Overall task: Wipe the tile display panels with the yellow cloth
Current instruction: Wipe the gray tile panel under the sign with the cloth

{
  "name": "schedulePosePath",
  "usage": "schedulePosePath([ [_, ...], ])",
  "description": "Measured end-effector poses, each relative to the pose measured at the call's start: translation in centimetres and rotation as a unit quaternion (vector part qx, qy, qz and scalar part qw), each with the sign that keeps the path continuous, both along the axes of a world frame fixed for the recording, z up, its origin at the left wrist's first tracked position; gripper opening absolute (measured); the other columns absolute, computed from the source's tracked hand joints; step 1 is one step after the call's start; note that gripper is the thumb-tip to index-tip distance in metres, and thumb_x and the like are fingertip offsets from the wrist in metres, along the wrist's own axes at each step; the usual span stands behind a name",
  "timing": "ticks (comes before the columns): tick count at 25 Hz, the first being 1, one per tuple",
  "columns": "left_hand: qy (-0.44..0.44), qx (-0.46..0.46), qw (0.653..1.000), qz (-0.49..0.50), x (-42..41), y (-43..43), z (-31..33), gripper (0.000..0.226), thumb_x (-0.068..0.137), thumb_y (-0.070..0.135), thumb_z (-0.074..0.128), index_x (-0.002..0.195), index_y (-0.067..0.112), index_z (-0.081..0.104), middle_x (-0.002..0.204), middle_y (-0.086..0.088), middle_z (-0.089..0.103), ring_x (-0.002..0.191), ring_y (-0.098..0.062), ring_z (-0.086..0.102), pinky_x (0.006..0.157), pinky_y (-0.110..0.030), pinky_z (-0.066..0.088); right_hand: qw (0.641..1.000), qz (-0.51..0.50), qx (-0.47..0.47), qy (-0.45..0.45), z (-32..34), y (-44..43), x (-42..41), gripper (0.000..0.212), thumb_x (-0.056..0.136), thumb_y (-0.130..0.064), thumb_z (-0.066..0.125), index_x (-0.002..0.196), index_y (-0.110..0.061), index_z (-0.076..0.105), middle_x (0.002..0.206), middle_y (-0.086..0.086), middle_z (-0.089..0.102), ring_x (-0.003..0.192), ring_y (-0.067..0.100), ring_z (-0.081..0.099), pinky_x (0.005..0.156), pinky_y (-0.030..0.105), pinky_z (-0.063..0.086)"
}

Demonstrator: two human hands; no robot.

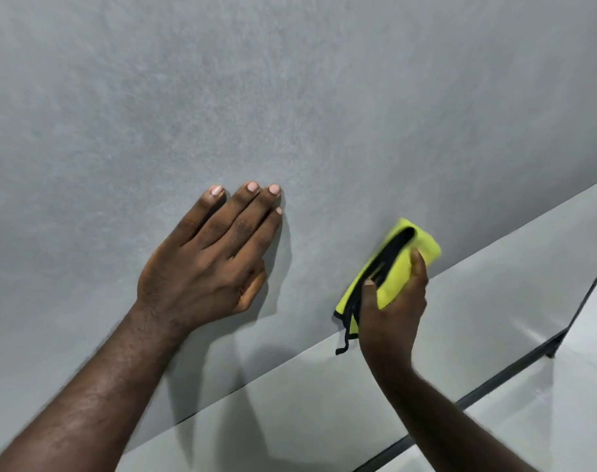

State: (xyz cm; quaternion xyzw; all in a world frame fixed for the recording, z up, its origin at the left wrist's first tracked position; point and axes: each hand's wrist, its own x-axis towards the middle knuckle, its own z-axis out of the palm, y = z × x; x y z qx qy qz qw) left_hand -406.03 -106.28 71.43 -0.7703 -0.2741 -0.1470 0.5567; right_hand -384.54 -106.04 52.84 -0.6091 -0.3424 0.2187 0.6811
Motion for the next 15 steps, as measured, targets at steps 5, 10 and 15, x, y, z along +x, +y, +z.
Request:
schedulePosePath([
  [5, -0.101, -0.003, 0.994, 0.042, 2.7, 0.1, 0.3, 0.067, 0.099, 0.04, 0.062, 0.161, 0.017, 0.052, 0.174, -0.012, 0.036, 0.157, -0.032, 0.037, 0.129, -0.055, 0.03, 0.988, -0.042, 0.124, -0.079, 7.0, 3.8, 5.0, 0.075, 0.092, -0.018, 0.066, 0.161, -0.014, 0.036, 0.177, 0.01, 0.011, 0.16, 0.01, 0.016, 0.125, 0.024, 0.015],
  [10, -0.201, 0.044, 0.976, 0.069, 4.2, 0.5, 2.0, 0.071, 0.102, 0.045, 0.06, 0.165, 0.018, 0.046, 0.175, -0.014, 0.032, 0.161, -0.035, 0.029, 0.131, -0.059, 0.023, 0.877, -0.003, 0.238, -0.417, 13.8, 4.7, 7.3, 0.076, 0.093, -0.034, 0.064, 0.163, -0.028, 0.036, 0.177, -0.007, 0.005, 0.15, 0.027, 0.031, 0.115, 0.046, 0.028],
  [15, -0.223, 0.08, 0.969, 0.071, 4.1, 1.5, 6.5, 0.076, 0.102, 0.05, 0.058, 0.167, 0.016, 0.041, 0.177, -0.014, 0.028, 0.164, -0.035, 0.025, 0.13, -0.064, 0.023, 0.927, -0.023, 0.256, -0.272, 22.1, 7.0, 8.7, 0.079, 0.096, -0.026, 0.059, 0.168, -0.023, 0.026, 0.179, 0.005, 0.003, 0.164, 0.026, 0.009, 0.127, 0.056, 0.021],
])
